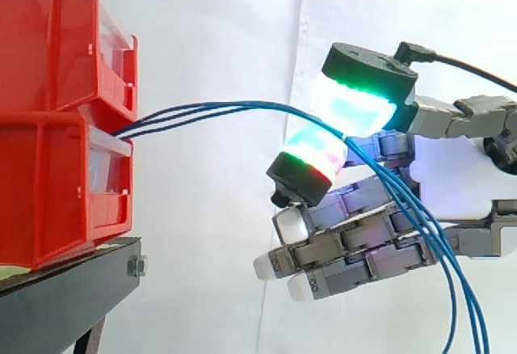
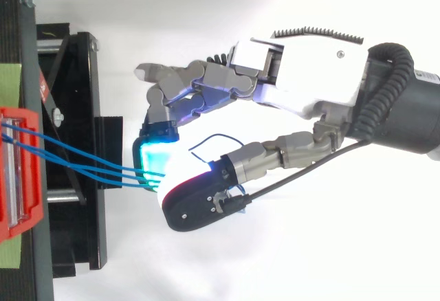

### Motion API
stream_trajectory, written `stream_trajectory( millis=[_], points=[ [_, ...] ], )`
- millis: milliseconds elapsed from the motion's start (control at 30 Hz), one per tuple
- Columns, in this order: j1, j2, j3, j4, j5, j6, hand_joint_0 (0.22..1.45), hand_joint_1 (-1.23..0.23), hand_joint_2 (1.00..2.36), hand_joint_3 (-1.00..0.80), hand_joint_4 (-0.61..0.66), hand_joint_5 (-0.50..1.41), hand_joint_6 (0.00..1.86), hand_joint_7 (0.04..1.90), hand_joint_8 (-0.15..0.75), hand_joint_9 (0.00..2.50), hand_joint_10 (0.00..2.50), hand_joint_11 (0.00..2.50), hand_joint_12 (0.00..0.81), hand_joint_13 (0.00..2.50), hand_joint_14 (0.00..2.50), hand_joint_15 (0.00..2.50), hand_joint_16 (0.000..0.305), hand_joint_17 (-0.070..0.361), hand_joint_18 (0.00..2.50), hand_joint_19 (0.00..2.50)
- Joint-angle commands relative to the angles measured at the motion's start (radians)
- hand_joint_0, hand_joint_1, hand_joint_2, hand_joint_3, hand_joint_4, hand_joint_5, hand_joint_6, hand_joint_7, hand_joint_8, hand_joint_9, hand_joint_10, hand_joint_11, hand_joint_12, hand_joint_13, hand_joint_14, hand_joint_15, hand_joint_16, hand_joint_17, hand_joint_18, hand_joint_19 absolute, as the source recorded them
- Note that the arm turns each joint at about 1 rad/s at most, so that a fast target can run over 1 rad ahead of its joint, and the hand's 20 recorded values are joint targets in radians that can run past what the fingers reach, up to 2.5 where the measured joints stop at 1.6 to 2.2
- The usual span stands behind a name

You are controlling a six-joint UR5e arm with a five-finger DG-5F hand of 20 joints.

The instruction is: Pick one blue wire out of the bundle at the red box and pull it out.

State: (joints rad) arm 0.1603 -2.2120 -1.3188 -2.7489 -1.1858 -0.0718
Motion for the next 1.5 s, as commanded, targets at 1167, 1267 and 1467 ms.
stream_trajectory(
  millis=[1167,1267,1467],
  points=[
    [-0.005,0.0,0.0,-0.005,-0.018,0.0,0.65,-0.74,1.0,-0.47,-0.07,-0.24,0.9,1.17,0.247,0.69,0.03,1.11,0.342,0.0,0.0,0.01,0.051,0.114,0.0,0.19],
    [-0.005,0.0,0.001,-0.005,-0.017,0.0,0.56,-0.61,1.0,-0.5,-0.04,-0.22,0.89,1.16,0.249,0.71,0.03,1.05,0.347,0.0,0.0,0.01,0.051,0.115,0.0,0.21],
    [-0.004,0.0,0.0,-0.003,-0.017,0.0,0.47,-0.53,1.0,-0.5,0.02,-0.2,0.89,1.11,0.276,0.73,0.03,0.99,0.362,0.0,0.0,0.02,0.054,0.121,0.0,0.22]
  ],
)
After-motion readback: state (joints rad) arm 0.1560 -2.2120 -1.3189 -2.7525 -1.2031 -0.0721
